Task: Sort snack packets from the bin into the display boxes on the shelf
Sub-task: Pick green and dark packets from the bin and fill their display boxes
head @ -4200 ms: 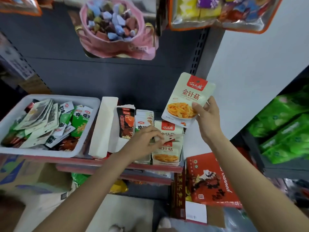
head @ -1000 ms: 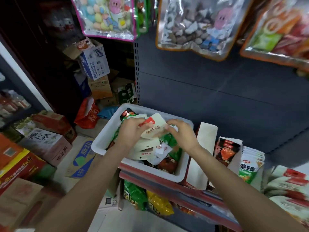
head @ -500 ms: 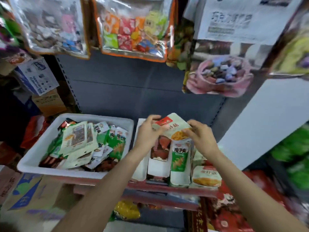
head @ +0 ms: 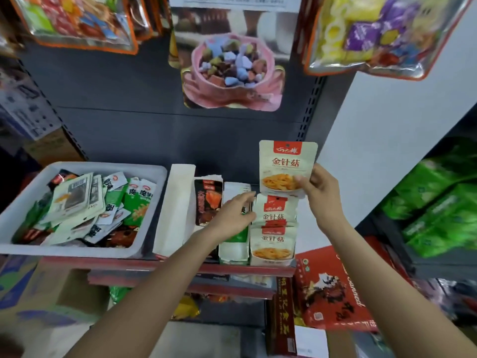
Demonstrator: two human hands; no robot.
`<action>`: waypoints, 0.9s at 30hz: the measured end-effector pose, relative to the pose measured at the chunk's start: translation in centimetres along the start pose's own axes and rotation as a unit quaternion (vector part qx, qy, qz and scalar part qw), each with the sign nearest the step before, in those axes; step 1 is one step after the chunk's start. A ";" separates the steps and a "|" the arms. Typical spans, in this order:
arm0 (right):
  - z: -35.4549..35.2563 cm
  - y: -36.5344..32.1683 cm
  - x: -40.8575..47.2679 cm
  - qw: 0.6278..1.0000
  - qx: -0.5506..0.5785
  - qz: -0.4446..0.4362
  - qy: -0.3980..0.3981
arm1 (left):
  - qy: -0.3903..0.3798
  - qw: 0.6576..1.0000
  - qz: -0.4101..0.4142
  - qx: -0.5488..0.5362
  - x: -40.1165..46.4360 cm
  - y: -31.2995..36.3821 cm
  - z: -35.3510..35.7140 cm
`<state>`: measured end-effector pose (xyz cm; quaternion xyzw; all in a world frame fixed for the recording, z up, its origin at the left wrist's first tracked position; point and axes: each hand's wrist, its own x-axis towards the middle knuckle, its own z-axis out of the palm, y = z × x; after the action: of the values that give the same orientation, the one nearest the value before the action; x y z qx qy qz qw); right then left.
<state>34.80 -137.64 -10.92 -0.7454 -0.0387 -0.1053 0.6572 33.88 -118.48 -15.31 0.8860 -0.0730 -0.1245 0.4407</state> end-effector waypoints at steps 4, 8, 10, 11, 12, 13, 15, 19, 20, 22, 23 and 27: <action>-0.9 0.4 0.2 0.999 0.035 0.014 0.015 | -0.032 0.999 -0.014 0.020 0.3 0.4 0.2; -1.5 0.6 0.2 0.999 0.043 0.012 0.026 | -0.002 1.000 -0.003 0.015 0.0 0.6 0.7; -1.5 0.6 0.2 0.998 0.052 0.012 0.024 | 0.010 0.999 0.018 0.036 -0.6 0.5 0.9; -1.6 0.7 0.3 0.998 0.058 0.016 0.020 | -0.002 0.999 0.024 0.041 -0.9 0.4 0.9; -1.6 0.8 0.2 0.998 0.061 0.023 0.014 | -0.018 0.999 0.028 0.041 -1.3 0.4 0.9; -1.7 0.9 0.2 0.998 0.061 0.031 0.007 | -0.031 0.998 0.035 0.039 -1.6 0.4 1.0; -1.7 1.2 0.1 0.997 0.062 0.052 -0.014 | -0.033 0.998 0.050 0.036 -2.1 0.4 0.9; -1.4 2.4 0.0 0.989 0.014 0.122 -0.081 | -0.048 0.997 0.056 0.025 -2.4 0.7 0.5; -1.4 2.7 0.0 0.984 -0.017 0.150 -0.098 | -0.054 0.997 0.056 0.022 -2.5 0.8 0.4; -1.5 3.1 0.3 0.968 -0.102 0.196 -0.122 | -0.056 0.997 0.050 0.011 -2.5 0.8 0.4; -1.7 3.1 0.6 0.960 -0.134 0.209 -0.130 | -0.054 0.997 0.046 0.005 -2.5 0.8 0.4; -1.9 2.9 2.0 0.950 -0.188 0.215 -0.126 | -0.052 0.998 0.045 -0.003 -2.3 1.0 0.2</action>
<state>37.15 -140.08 -13.08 -0.8535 0.0600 0.1279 0.5016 31.64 -118.70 -14.30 0.8728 -0.1348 -0.1506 0.4442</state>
